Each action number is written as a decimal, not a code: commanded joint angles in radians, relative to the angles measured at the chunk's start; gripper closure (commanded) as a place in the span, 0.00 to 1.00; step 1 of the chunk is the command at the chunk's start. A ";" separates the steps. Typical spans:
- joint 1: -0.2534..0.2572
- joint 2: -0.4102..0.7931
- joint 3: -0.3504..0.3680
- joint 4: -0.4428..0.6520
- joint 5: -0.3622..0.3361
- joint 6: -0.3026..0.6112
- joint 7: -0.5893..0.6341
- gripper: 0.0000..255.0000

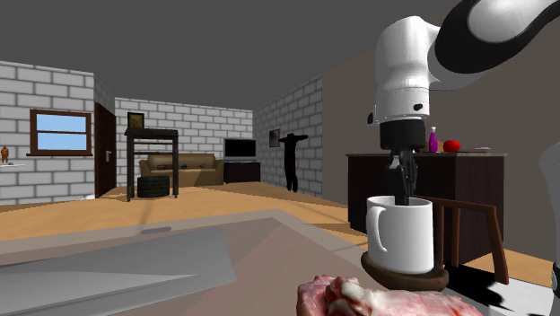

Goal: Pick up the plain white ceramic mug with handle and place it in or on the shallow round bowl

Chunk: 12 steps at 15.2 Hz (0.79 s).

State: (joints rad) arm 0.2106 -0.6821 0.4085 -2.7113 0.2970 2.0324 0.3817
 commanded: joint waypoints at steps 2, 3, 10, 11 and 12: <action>0.000 0.000 0.000 0.000 0.000 0.000 0.000 0.00; 0.000 0.000 0.000 0.000 0.000 0.000 0.000 0.00; -0.009 -0.040 -0.034 0.102 -0.028 -0.142 0.003 0.00; -0.009 -0.040 -0.034 0.102 -0.028 -0.142 0.003 0.00; -0.009 -0.040 -0.034 0.102 -0.028 -0.142 0.003 0.00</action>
State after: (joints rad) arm 0.2026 -0.7227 0.3751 -2.6151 0.2705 1.8969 0.3839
